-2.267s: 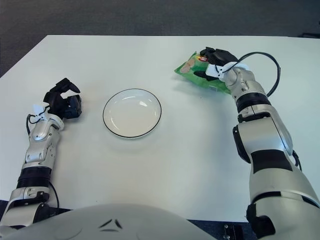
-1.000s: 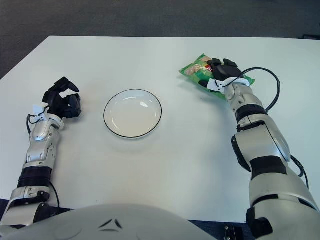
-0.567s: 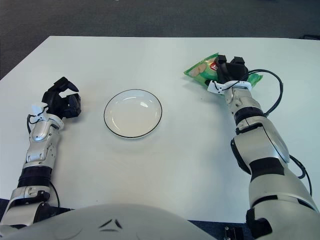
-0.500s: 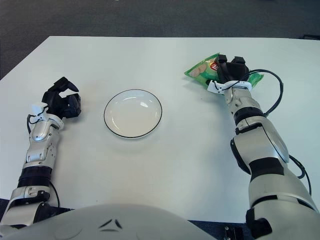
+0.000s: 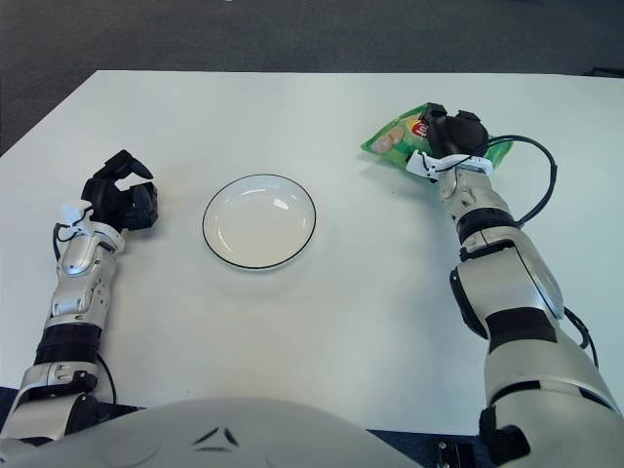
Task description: Put the snack into the plate.
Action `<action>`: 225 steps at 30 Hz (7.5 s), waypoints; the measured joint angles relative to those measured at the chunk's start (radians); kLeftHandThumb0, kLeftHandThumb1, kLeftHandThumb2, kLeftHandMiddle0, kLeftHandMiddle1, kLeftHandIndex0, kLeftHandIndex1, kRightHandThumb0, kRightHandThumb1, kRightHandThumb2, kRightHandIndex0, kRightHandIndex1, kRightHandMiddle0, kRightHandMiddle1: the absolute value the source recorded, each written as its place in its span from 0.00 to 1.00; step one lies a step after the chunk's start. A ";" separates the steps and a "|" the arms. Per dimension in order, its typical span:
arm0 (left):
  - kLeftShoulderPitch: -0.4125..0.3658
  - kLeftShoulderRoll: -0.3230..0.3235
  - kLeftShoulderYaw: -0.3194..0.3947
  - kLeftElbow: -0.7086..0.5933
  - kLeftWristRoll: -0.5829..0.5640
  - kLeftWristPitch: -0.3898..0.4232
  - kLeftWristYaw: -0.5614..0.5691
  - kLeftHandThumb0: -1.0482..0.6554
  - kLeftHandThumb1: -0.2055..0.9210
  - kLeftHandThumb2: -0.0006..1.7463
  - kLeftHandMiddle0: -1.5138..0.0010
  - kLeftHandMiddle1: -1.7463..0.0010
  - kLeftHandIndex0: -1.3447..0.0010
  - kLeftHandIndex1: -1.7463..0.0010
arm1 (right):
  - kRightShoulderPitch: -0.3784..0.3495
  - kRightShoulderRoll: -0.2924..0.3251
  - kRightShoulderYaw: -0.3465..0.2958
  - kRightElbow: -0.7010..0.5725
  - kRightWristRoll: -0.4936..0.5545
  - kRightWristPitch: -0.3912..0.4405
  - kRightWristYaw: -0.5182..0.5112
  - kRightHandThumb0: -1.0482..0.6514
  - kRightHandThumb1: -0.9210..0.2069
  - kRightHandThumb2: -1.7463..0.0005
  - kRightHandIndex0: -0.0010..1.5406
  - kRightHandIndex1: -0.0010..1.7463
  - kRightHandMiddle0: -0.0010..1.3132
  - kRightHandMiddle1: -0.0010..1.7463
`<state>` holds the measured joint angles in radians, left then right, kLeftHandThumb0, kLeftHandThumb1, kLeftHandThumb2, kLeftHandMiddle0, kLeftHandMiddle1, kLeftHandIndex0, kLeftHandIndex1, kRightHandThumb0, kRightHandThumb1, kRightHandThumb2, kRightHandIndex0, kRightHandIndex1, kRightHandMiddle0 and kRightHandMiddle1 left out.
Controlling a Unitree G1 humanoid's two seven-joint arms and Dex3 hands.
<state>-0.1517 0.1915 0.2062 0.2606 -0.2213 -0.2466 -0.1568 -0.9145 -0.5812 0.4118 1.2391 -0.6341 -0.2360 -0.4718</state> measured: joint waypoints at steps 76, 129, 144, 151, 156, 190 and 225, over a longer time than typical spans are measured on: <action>-0.038 -0.002 0.000 0.061 0.029 -0.017 0.001 0.31 0.37 0.83 0.14 0.00 0.48 0.00 | 0.144 0.266 -0.112 -1.146 0.146 0.067 0.657 0.62 0.87 0.00 0.57 1.00 0.53 1.00; -0.018 -0.031 -0.027 -0.021 0.023 0.011 0.054 0.31 0.38 0.82 0.13 0.00 0.48 0.00 | 0.256 0.174 -0.027 -1.394 0.297 0.292 1.236 0.62 0.41 0.37 0.30 1.00 0.33 0.90; -0.016 -0.032 -0.030 -0.027 0.026 0.022 0.057 0.31 0.36 0.83 0.13 0.00 0.47 0.00 | 0.228 0.126 -0.010 -1.368 0.309 0.293 1.347 0.40 0.64 0.36 0.01 0.62 0.00 0.68; -0.015 -0.033 -0.031 -0.029 0.029 0.026 0.059 0.31 0.36 0.83 0.12 0.00 0.47 0.00 | 0.211 0.117 -0.009 -1.331 0.323 0.238 1.385 0.31 0.59 0.42 0.00 0.41 0.00 0.58; -0.015 -0.034 -0.031 -0.030 0.027 0.034 0.059 0.31 0.37 0.83 0.13 0.00 0.47 0.00 | 0.200 0.114 -0.009 -1.318 0.335 0.221 1.403 0.27 0.54 0.46 0.00 0.31 0.00 0.55; -0.013 -0.039 -0.031 -0.038 0.019 0.043 0.059 0.31 0.37 0.83 0.13 0.00 0.48 0.00 | 0.017 0.059 -0.081 -1.135 0.467 0.036 1.508 0.08 0.27 0.69 0.00 0.00 0.00 0.17; -0.016 -0.039 -0.030 -0.025 0.017 0.037 0.057 0.31 0.37 0.83 0.13 0.00 0.48 0.00 | -0.105 -0.017 -0.140 -1.035 0.534 0.021 1.594 0.01 0.22 0.74 0.00 0.00 0.00 0.14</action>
<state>-0.1678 0.1521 0.1759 0.2361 -0.2046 -0.2094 -0.0995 -1.0190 -0.5977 0.2714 0.2037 -0.1004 -0.2146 1.1222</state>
